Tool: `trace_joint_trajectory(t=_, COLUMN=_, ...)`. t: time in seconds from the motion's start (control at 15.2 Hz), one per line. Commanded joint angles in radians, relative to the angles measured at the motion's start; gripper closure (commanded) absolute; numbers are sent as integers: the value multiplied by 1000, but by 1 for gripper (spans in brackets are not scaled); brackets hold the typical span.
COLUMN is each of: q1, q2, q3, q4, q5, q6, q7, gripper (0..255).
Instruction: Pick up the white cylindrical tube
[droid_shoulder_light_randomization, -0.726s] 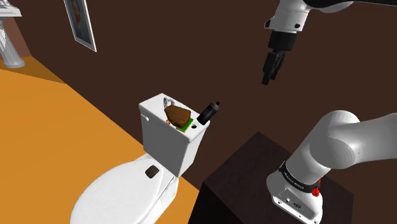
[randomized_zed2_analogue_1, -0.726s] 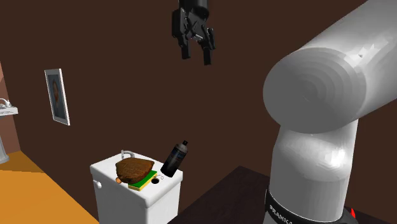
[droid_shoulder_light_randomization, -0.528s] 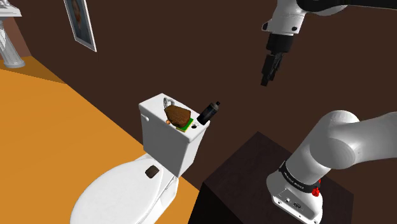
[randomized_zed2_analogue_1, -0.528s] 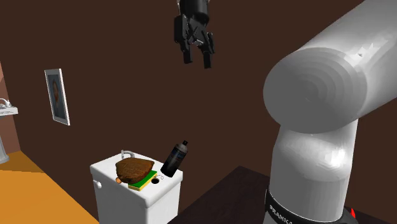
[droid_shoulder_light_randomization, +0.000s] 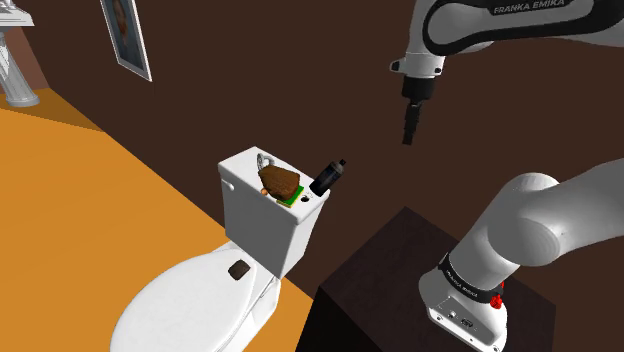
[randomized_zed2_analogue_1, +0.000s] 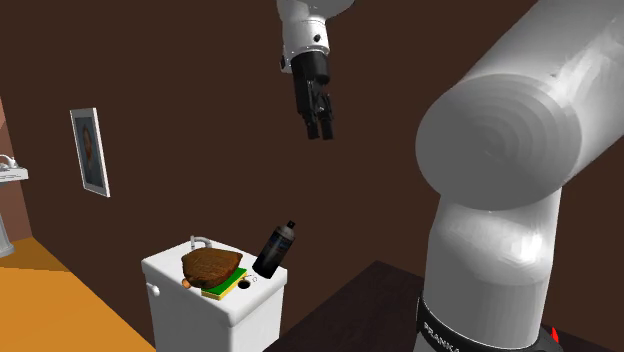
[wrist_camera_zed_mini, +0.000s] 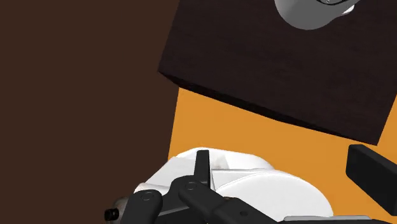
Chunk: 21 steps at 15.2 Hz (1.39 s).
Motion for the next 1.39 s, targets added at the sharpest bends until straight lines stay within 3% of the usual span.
trace_joint_trajectory(t=0.0, q1=8, q2=68, q3=-31, q4=15, q5=-32, q6=46, q7=-78, gripper=0)
trace_joint_trajectory(t=0.66, q1=37, q2=455, q3=-145, q4=142, q5=-119, q6=288, q7=-433, gripper=0)
trace_joint_trajectory(t=1.32, q1=20, q2=866, q3=-147, q4=370, q5=-119, q6=477, q7=-744, gripper=0)
